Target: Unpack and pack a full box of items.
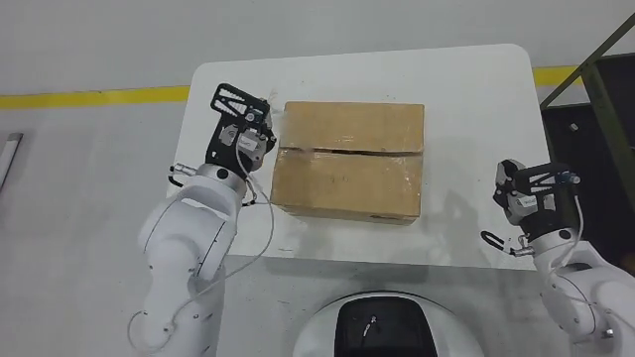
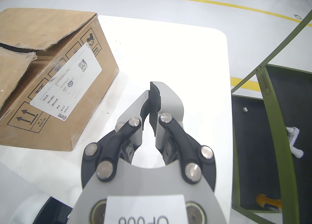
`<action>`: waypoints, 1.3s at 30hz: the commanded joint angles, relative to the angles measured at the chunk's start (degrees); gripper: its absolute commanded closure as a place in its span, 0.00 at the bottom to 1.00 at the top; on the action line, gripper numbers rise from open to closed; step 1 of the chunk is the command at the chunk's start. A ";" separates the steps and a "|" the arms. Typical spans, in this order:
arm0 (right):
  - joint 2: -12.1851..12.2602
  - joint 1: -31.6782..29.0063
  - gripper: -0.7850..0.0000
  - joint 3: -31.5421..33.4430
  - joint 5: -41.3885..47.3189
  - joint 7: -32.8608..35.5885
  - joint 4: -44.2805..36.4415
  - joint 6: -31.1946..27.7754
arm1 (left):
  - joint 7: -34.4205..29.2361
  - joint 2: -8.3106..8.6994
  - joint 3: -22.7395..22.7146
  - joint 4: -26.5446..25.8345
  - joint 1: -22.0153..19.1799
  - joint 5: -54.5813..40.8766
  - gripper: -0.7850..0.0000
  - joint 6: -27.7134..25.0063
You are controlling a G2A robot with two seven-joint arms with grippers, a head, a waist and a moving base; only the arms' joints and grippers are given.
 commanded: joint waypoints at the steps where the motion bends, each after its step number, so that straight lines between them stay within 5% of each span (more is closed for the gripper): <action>1: 0.02 0.69 1.00 -0.15 0.17 0.16 0.18 -0.28 | 0.39 0.33 -2.87 -0.12 1.68 -0.59 0.96 -0.67; 6: 0.06 1.85 1.00 -0.45 0.16 0.41 0.80 -0.81 | 1.36 1.16 -8.47 0.28 4.76 1.17 1.00 -2.02; 10: 0.08 2.15 1.00 -0.89 -0.02 0.41 1.23 -1.15 | 3.40 1.31 -11.67 0.78 6.58 -0.43 1.00 1.70; 22: 0.17 1.70 1.00 -1.10 -0.87 1.12 0.85 -1.23 | 11.84 0.37 -15.45 4.10 11.72 -12.48 1.00 21.85; 31: 0.24 2.06 1.00 -1.10 -1.14 1.87 0.59 -1.15 | 17.77 -0.13 -16.21 10.01 10.53 -19.04 1.00 29.78; 39: 0.24 2.85 1.00 -1.56 -1.47 2.25 0.89 -0.62 | 19.57 0.07 -17.33 14.45 7.66 -19.83 1.00 31.44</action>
